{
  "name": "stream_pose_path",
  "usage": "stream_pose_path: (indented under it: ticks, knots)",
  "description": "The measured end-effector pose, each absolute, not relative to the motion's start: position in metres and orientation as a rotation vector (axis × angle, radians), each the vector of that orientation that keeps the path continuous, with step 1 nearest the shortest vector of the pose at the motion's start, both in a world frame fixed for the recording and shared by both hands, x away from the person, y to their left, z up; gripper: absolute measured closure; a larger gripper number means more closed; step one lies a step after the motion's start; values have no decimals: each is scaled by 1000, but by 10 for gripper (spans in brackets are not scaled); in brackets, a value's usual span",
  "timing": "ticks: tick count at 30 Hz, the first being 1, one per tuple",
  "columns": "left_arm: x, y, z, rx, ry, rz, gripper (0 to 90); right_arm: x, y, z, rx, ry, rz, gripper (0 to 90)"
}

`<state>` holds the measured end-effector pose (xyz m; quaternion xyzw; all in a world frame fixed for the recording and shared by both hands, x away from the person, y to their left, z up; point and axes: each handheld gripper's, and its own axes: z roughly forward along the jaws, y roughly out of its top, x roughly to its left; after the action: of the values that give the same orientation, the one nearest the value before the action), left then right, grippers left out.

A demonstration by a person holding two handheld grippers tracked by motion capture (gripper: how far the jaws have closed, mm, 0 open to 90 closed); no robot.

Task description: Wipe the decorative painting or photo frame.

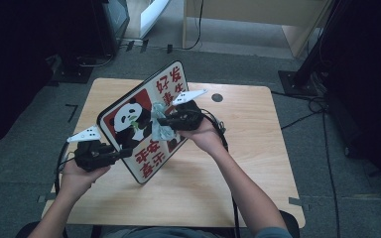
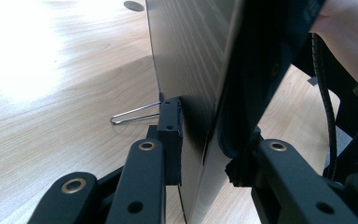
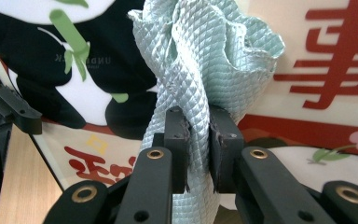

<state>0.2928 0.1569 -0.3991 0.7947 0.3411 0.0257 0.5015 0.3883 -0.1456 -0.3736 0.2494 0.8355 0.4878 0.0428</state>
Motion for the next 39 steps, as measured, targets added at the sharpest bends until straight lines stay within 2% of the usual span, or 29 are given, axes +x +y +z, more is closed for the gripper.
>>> stream_pose_path:
  ticks: [39]
  knots:
    - [293,157,-398,1934,819,58,721,372,-148,-422,810,2620,1413,795]
